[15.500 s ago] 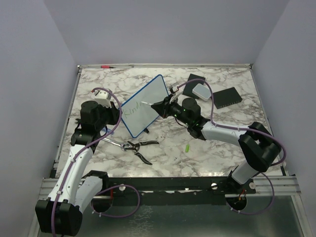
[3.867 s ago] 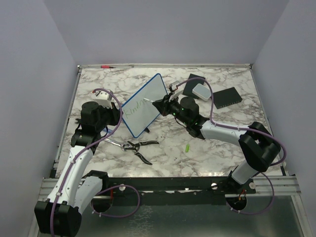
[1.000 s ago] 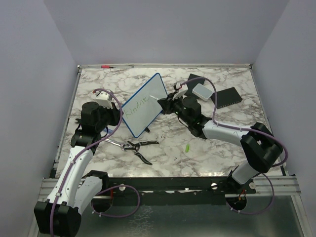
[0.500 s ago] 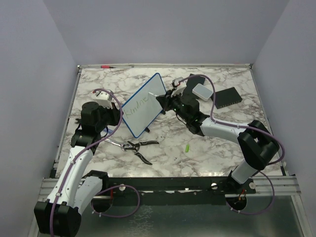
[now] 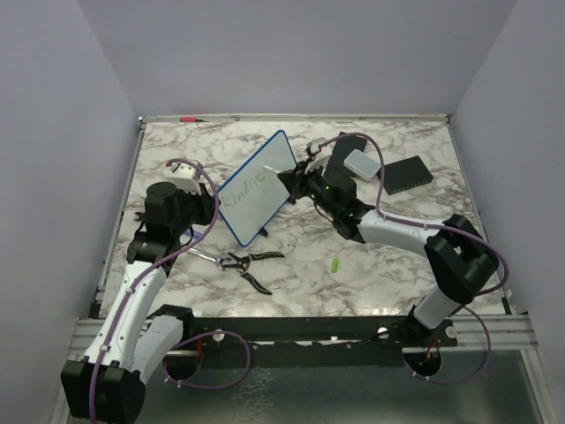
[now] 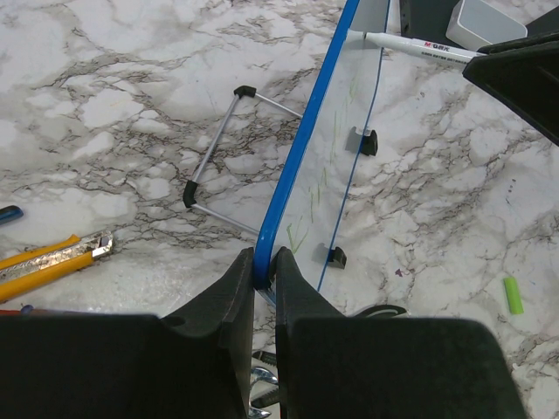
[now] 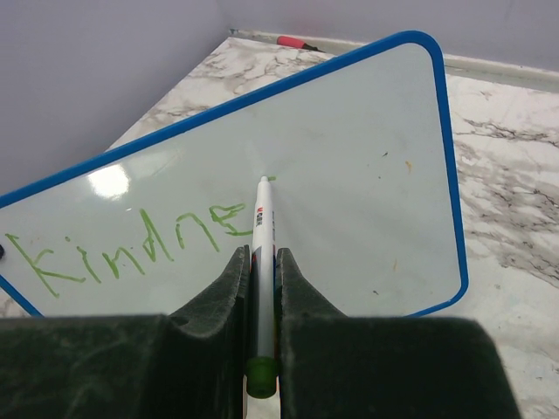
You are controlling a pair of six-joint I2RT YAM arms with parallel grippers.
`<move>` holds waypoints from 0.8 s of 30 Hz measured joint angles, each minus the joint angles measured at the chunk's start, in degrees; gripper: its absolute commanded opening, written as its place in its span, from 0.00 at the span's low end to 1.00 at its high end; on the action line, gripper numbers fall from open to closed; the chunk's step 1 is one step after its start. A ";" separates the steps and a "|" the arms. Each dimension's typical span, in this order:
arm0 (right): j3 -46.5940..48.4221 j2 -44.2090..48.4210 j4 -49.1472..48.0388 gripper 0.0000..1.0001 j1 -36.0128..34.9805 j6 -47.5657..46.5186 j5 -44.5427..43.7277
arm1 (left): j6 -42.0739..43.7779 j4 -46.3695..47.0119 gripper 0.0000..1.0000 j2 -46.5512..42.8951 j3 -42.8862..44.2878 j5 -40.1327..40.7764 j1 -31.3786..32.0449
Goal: Write a sentence on the whiteboard
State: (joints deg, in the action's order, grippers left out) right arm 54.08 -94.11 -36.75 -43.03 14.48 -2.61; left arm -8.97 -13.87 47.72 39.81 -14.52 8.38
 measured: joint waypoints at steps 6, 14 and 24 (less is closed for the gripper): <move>-0.11 0.00 -0.07 0.01 -0.02 0.02 0.46 | 0.00 0.00 0.03 0.00 0.00 0.00 0.00; -1.20 0.00 -0.81 0.01 -0.20 0.07 0.63 | 0.00 0.00 0.03 0.00 0.00 0.00 0.00; -1.70 0.00 -0.61 0.01 -0.28 0.48 -0.50 | 0.00 0.00 0.03 0.00 0.00 0.00 0.26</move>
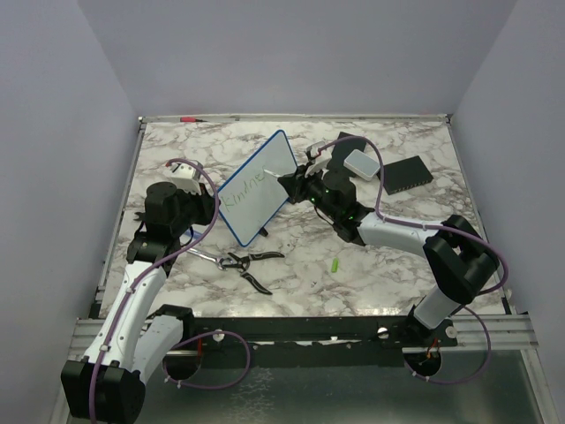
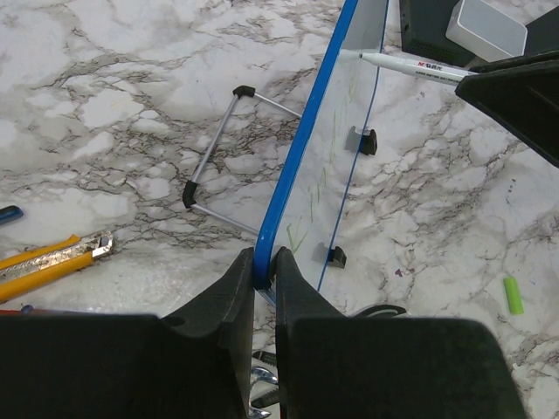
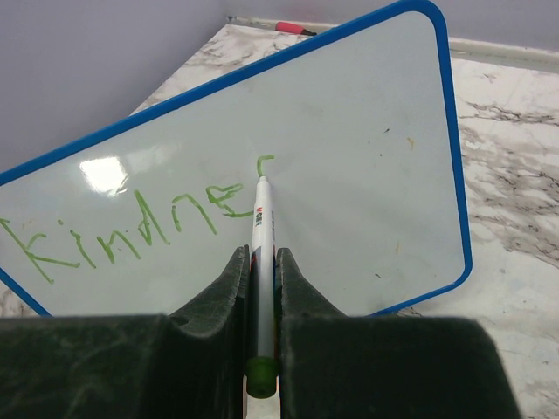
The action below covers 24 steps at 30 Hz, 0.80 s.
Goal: Write a sentence on the whiteboard
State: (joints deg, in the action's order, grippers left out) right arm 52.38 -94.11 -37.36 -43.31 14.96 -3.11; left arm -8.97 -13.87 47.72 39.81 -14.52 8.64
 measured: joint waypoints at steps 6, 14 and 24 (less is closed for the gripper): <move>0.00 -0.02 0.42 0.01 -0.20 0.26 -1.95 | 0.00 0.00 0.03 0.00 0.00 0.00 0.00; 0.00 -0.15 0.87 0.01 -0.20 0.55 -4.02 | 0.00 0.00 0.03 0.00 0.00 0.00 0.00; 0.00 -0.42 1.05 0.01 -0.20 0.55 -3.65 | 0.00 0.00 0.03 0.00 0.00 0.00 0.00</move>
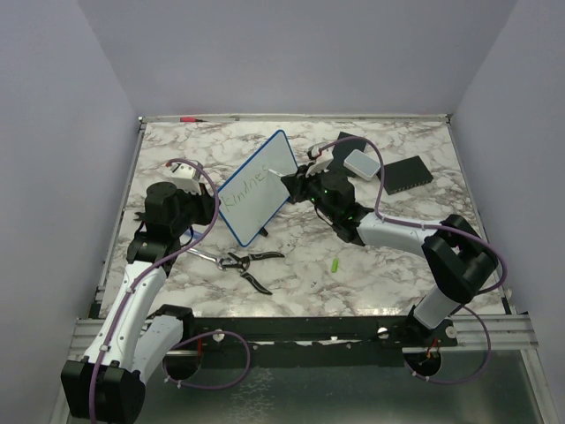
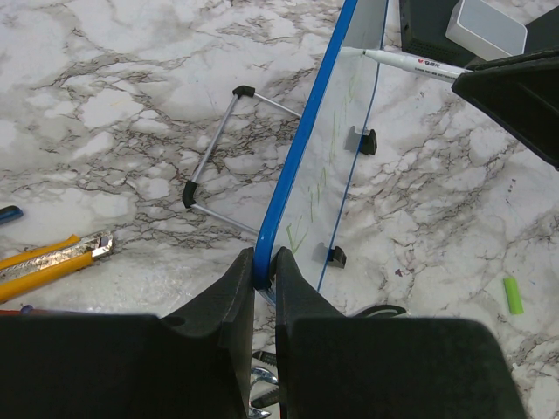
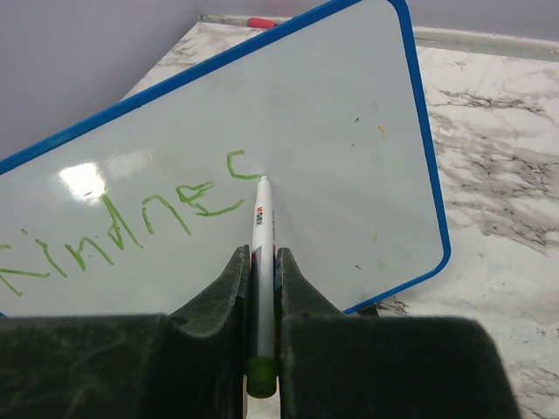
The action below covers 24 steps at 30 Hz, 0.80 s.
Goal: Write a sentence on the whiteboard
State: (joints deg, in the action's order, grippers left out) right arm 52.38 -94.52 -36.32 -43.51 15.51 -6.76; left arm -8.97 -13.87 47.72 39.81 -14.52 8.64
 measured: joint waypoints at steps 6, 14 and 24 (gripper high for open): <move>0.00 0.00 0.00 0.01 -0.28 -0.13 0.44 | 0.00 0.00 0.03 0.00 0.00 0.00 0.00; 0.00 -0.09 0.04 0.01 -1.66 -0.52 0.57 | 0.00 -0.02 0.03 0.00 0.00 0.00 0.00; -2.23 0.92 1.49 0.01 -1.92 0.87 -3.45 | 0.00 0.00 0.03 0.00 0.00 0.00 0.02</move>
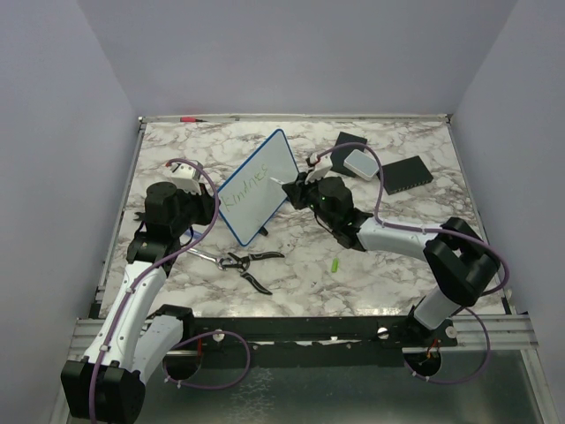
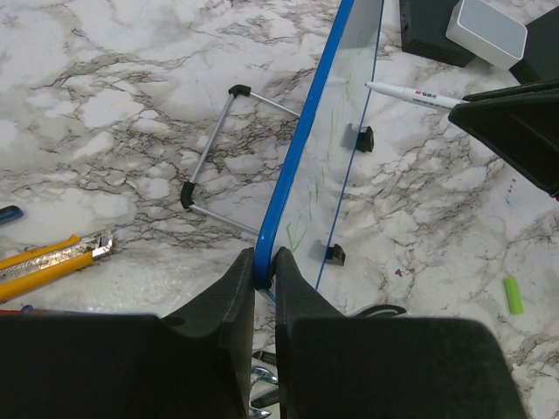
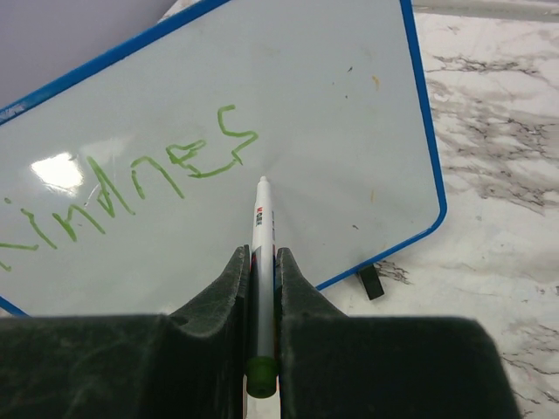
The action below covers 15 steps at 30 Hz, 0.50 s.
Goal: Write a sentence on the whiteboard
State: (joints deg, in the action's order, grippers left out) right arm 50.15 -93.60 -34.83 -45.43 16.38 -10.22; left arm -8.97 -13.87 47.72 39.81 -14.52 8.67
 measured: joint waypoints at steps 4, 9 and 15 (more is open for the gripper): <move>0.00 1.51 0.68 0.01 0.04 0.13 -1.14 | 0.00 0.00 0.03 -0.02 0.00 0.00 0.00; 0.31 2.21 0.70 0.01 0.57 0.11 -1.27 | 0.00 0.00 0.03 -0.04 0.00 0.00 0.04; 1.53 2.21 0.57 0.01 1.64 0.11 -1.05 | 0.00 0.00 0.03 -0.07 0.00 0.00 0.09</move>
State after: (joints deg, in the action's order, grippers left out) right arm 51.68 -91.39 -34.26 -43.79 16.49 -11.27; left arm -8.97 -13.87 47.66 39.81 -14.52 8.75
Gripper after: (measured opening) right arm 0.105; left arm 0.121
